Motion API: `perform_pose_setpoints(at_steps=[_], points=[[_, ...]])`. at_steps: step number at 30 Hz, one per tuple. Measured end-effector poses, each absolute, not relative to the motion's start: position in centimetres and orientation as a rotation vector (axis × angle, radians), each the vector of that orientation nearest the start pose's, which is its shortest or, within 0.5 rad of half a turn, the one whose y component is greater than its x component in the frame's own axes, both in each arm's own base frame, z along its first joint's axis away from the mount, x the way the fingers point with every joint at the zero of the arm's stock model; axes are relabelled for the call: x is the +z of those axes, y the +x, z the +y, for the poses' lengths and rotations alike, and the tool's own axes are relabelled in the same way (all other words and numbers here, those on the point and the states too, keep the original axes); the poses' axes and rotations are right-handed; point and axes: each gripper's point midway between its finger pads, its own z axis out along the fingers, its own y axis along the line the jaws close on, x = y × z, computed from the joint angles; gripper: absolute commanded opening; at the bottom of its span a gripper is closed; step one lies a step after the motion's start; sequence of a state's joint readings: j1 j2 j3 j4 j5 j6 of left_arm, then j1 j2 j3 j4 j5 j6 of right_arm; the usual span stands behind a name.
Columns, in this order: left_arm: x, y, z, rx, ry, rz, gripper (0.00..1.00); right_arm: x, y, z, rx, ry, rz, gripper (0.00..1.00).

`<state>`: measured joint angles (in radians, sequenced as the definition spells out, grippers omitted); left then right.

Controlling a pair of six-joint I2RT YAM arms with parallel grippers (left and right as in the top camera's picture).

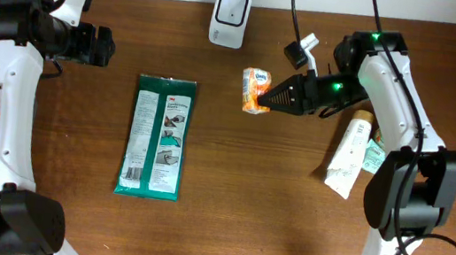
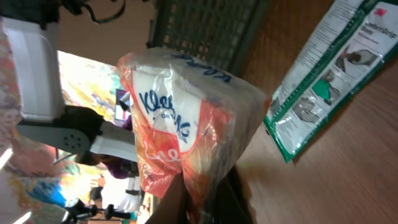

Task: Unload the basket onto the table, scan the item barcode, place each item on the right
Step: 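Lift tissue box with right gripper and present it to the scanner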

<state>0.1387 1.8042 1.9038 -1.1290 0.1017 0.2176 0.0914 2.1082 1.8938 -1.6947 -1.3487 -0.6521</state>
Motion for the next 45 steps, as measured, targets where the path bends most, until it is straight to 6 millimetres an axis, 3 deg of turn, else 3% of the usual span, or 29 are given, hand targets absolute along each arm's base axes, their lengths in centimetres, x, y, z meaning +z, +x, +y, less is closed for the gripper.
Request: perform_pose_setpoints(at_steps=[6, 10, 13, 15, 17, 18, 23, 27, 28, 31, 32, 35, 37, 45], points=[[24.4, 44.3, 4.4, -0.002, 0.139, 2.588, 0.99, 23.6, 34.8, 19.6, 1.81, -0.598, 2.412, 0.04], [24.4, 44.3, 4.4, -0.002, 0.139, 2.588, 0.99, 22.8, 37.2, 18.7, 1.487, -0.593, 2.597, 0.04], [24.4, 44.3, 4.4, -0.002, 0.139, 2.588, 0.99, 23.7, 39.6, 18.7, 1.135, -0.562, 2.688, 0.04], [24.4, 44.3, 4.4, -0.002, 0.139, 2.588, 0.99, 24.6, 42.1, 19.2, 0.82, -0.543, 2.665, 0.04], [24.4, 44.3, 4.4, -0.003, 0.139, 2.588, 0.99, 25.4, 44.5, 19.9, 0.588, -0.525, 2.594, 0.04], [24.4, 44.3, 4.4, -0.002, 0.139, 2.588, 0.99, 25.8, 46.2, 20.4, 0.367, -0.492, 2.534, 0.04], [24.4, 44.3, 4.4, -0.003, 0.139, 2.588, 0.99, 28.5, 53.1, 22.0, -0.117, -0.4, 2.201, 0.04], [24.5, 44.4, 4.4, -0.002, 0.139, 2.587, 0.99, 26.7, 58.1, 22.4, -0.327, -0.427, 2.056, 0.04], [24.4, 44.3, 4.4, -0.002, 0.139, 2.588, 0.99, 25.3, 60.0, 22.5, -0.392, -0.459, 2.009, 0.04], [24.4, 44.3, 4.4, -0.003, 0.139, 2.588, 0.99, 21.8, 63.0, 22.8, -0.526, -0.574, 1.94, 0.04], [24.4, 44.3, 4.4, -0.002, 0.139, 2.588, 0.99, 19.5, 63.9, 22.9, -0.599, -0.659, 1.921, 0.04], [24.4, 44.3, 4.4, -0.002, 0.139, 2.588, 0.99, 14.9, 64.6, 23.1, -0.731, -0.876, 1.907, 0.04], [24.4, 44.3, 4.4, -0.002, 0.139, 2.588, 0.99, 13.4, 64.6, 23.2, -0.769, -0.952, 1.905, 0.04], [24.4, 44.3, 4.4, -0.002, 0.139, 2.588, 0.99, 13.1, 64.5, 23.4, -0.804, -1.022, 1.886, 0.04]])
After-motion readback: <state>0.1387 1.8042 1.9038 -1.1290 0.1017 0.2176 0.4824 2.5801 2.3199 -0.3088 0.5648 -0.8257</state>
